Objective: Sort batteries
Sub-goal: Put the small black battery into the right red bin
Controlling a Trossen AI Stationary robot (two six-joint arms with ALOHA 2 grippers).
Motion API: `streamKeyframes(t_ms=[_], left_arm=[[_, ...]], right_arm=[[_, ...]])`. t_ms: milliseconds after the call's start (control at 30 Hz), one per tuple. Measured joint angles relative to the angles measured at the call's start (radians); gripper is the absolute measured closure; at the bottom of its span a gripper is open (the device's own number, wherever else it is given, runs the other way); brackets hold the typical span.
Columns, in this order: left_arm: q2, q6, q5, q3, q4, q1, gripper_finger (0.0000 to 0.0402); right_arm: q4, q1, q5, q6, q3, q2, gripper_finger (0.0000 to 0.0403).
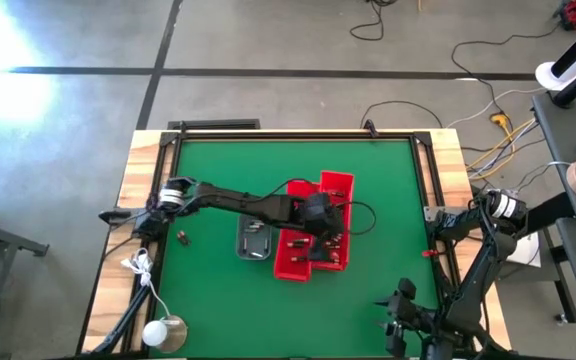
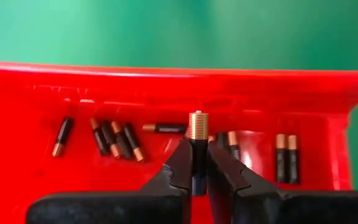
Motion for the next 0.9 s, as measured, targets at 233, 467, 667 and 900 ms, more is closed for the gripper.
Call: streamKeyframes(t_ms=[233, 467, 667, 900], left_arm=[[0.135, -0.029, 0.001, 0.239, -0.252, 0.027, 0.0396], [0.308, -0.025, 0.003, 0.489, -0.476, 0.027, 0.0395], [0.373, -0.004, 0.066, 0.553, -0.484, 0.029, 0.0395], [0.373, -0.018, 0.088, 0.546, -0.521, 0.032, 0.0395]], right_arm=[[0.023, 0.0, 0.0, 0.0, -0.02, 0.0, 0.0184], [0.058, 0.0, 0.0, 0.0, -0.021, 0.0, 0.0184], [0.068, 0.002, 0.0, -0.002, -0.022, 0.0, 0.0184], [0.069, 0.007, 0.0, -0.01, -0.04, 0.0, 0.0184]])
